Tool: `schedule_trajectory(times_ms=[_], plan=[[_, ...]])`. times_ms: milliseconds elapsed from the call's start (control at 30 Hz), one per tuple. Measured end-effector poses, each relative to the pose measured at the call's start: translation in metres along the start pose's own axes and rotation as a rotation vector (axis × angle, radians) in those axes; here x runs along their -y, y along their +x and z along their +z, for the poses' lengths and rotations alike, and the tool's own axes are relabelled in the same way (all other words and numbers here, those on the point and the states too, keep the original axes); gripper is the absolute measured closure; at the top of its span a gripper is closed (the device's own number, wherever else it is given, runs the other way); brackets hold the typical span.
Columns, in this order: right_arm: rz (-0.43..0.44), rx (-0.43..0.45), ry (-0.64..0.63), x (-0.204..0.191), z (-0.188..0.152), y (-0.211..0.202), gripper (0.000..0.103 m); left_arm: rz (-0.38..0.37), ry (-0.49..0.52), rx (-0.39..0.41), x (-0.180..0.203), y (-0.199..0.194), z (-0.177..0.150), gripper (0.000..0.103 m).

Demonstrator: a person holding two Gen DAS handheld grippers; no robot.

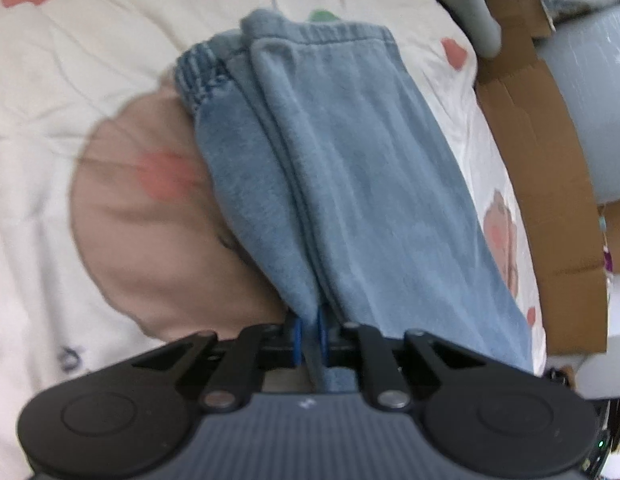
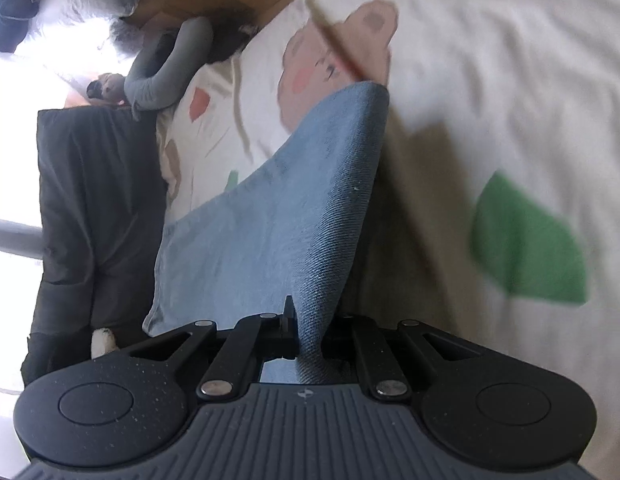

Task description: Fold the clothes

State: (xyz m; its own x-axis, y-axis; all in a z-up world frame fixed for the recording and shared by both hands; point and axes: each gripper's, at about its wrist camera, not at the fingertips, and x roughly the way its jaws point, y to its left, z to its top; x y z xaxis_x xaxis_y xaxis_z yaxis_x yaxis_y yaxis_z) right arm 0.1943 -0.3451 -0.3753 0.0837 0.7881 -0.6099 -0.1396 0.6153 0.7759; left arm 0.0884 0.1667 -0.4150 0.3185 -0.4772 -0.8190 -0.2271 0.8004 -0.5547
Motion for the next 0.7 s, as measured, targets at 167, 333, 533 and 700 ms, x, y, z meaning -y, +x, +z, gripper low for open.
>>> schedule_trajectory(times_ms=[167,333,533,700], plan=[[-0.045,0.034,0.000,0.007,0.004,-0.029,0.099,-0.020,0.071,-0.058,0.023,0.011,-0.012,0.094],[-0.082,0.062,0.009,0.013,0.008,-0.054,0.099,-0.060,0.053,-0.083,0.038,0.022,-0.026,0.094],[-0.135,0.068,0.029,0.019,0.013,-0.087,0.098,-0.109,0.042,-0.129,0.053,0.038,-0.041,0.094],[-0.142,0.065,0.053,0.042,0.017,-0.098,0.098,-0.123,0.067,-0.179,0.056,0.046,-0.049,0.093]])
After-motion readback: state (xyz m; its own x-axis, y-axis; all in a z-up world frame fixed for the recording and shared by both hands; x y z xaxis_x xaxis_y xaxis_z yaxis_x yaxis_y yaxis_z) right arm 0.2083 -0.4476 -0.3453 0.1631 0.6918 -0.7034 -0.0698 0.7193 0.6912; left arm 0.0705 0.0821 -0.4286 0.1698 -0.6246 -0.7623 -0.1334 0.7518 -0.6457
